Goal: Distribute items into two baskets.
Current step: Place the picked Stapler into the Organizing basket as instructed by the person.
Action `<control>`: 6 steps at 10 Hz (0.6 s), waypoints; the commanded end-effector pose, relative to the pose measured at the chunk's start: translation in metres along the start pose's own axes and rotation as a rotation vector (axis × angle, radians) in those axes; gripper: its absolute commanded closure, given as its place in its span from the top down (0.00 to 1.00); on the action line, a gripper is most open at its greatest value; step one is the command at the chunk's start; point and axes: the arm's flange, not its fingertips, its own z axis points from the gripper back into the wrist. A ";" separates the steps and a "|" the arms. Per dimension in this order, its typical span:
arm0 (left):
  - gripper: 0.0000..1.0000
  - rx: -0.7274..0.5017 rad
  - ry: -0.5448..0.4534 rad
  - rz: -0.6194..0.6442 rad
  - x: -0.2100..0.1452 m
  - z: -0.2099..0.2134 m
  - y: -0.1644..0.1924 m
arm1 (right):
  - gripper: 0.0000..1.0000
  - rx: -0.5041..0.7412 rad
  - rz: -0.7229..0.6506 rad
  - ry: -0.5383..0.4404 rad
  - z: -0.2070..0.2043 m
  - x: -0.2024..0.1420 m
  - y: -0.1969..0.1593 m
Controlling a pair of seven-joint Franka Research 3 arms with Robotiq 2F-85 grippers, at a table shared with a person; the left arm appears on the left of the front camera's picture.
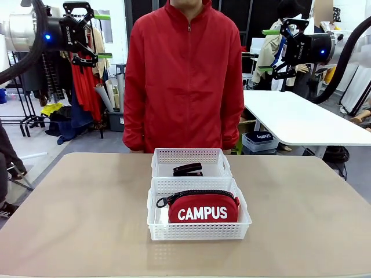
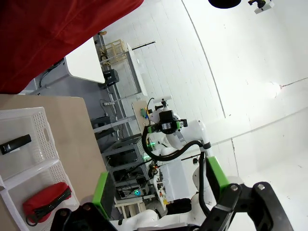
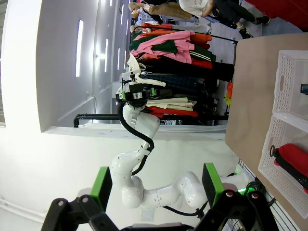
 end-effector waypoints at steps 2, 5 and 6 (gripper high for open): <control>1.00 -0.007 -0.004 0.003 0.000 0.001 -0.001 | 1.00 0.008 -0.011 0.000 -0.001 -0.001 0.004; 1.00 -0.007 -0.004 0.003 0.000 0.001 -0.001 | 1.00 0.008 -0.011 0.000 -0.001 -0.001 0.004; 1.00 -0.007 -0.004 0.003 0.000 0.001 -0.001 | 1.00 0.008 -0.011 0.000 -0.001 -0.001 0.004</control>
